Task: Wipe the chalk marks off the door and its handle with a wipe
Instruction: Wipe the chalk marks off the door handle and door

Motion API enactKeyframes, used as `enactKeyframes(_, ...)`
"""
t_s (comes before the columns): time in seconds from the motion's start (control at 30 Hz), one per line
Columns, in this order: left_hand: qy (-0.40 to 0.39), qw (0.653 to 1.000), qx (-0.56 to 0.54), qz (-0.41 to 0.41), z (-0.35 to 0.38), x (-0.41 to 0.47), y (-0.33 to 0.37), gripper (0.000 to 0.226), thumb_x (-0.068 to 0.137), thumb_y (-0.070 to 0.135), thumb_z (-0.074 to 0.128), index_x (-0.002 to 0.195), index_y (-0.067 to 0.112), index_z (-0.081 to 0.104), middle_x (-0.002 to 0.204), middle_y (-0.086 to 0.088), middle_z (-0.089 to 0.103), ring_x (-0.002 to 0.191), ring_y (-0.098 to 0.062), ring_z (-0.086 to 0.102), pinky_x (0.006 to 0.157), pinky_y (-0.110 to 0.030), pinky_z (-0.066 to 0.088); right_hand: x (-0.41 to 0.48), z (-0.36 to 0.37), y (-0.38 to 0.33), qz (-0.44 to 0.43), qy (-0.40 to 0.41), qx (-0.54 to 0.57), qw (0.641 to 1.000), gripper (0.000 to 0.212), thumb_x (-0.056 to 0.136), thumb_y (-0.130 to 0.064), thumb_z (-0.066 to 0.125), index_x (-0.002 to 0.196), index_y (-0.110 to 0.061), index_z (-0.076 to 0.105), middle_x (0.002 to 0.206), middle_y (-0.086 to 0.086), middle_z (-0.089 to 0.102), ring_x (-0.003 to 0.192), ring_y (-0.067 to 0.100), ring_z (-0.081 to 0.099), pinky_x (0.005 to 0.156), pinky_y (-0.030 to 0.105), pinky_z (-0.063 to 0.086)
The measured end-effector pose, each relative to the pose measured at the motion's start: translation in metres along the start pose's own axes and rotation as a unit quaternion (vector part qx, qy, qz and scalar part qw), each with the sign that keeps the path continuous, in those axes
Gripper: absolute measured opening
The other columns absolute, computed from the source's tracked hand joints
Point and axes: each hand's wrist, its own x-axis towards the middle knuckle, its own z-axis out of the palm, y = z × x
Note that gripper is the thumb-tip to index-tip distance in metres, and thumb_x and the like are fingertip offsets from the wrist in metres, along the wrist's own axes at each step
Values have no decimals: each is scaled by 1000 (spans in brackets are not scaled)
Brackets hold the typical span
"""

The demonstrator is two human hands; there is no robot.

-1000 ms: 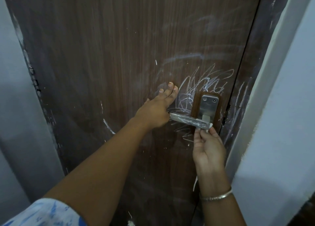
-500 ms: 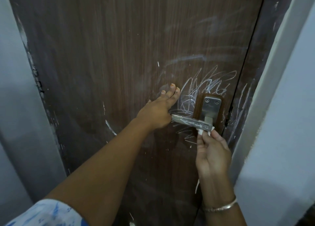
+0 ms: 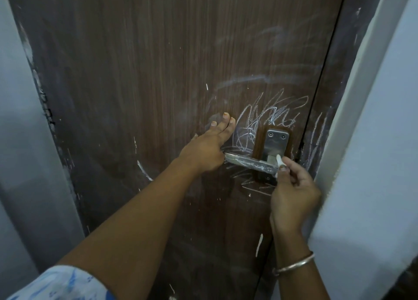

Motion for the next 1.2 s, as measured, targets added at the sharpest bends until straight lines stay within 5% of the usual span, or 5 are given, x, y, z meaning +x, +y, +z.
enactKeyframes(0.43,2,1000,-8,-1,2,1,0,85,86,1,42,148,30,-8,155,12,-22,145,-17,-13,114,-56,2,-11,-8,12,-60,-26,-117,991,24,89,-8,57,111,-16,63,100,7,69,86,20,65,71,31,54)
enactKeyframes(0.57,5,1000,-5,0,2,1,0,85,86,0,41,148,31,-8,155,12,-22,145,-18,-12,114,-56,2,-23,-5,18,170,26,77,982,27,86,1,58,110,-13,61,98,2,67,91,11,64,71,16,50)
enactKeyframes(0.67,0,1000,-5,-2,1,1,0,85,85,-1,41,148,31,-7,155,12,-21,145,-18,-12,114,-55,2,-23,7,10,350,15,310,884,28,87,8,53,112,-4,58,101,8,63,91,14,62,72,20,54)
enactKeyframes(0.9,4,1000,-2,-1,1,1,-1,85,86,2,42,148,31,-7,155,12,-21,146,-17,-12,114,-55,3,-31,34,-2,411,7,396,821,21,88,12,48,96,-4,57,95,12,60,86,16,61,70,22,56)
enactKeyframes(1.2,5,1000,-8,2,2,2,-3,85,85,0,41,148,32,-7,155,13,-20,145,-16,-11,115,-55,3,-19,21,8,398,-6,415,818,21,87,13,46,89,-5,57,90,11,59,83,16,60,64,19,57)
